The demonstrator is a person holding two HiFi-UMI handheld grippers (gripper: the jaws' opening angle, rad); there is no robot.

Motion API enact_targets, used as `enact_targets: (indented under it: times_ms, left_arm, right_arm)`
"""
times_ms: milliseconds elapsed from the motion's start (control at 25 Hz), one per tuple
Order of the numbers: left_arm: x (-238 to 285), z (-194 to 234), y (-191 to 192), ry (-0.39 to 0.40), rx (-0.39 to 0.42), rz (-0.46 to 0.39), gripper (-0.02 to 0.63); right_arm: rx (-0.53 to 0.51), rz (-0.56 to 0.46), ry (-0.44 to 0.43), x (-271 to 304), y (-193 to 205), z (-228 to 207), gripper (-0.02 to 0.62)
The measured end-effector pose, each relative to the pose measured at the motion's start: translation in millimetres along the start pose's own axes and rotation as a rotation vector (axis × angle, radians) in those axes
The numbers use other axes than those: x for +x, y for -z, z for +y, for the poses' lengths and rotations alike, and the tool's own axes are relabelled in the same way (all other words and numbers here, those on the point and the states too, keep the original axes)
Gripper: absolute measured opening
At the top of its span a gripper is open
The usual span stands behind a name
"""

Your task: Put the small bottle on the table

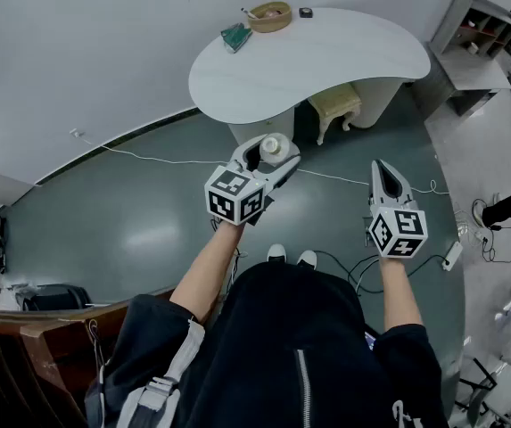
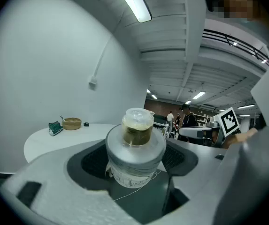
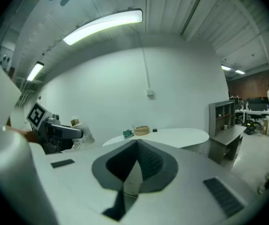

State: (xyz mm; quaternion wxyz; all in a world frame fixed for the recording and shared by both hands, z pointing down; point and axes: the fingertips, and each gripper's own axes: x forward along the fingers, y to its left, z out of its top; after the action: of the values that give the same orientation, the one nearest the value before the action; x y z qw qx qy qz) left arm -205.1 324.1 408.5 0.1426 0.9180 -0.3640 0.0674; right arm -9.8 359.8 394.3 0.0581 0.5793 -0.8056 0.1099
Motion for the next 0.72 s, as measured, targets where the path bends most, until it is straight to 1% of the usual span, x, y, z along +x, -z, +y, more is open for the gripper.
enact_targets:
  times_ms: [240,480,720]
  left_arm:
    - [8.2,-9.5,6.1,-0.008,-0.013,0.008,0.337]
    - [18.8,-29.7,14.3,-0.016,-0.004,0.022,0.337]
    - [23.3,-40.1,25.6,-0.034,-0.019,0.034,0.337]
  right_arm:
    - [-0.032,0.007,-0.001,-4.1,5.6,-7.2,0.003]
    - [-0.022,0.018,0.000,-16.9,15.3,-30.5,0.003]
    - [-0.020,0.044,-0.012,-20.7,28.6,-44.6,0.003]
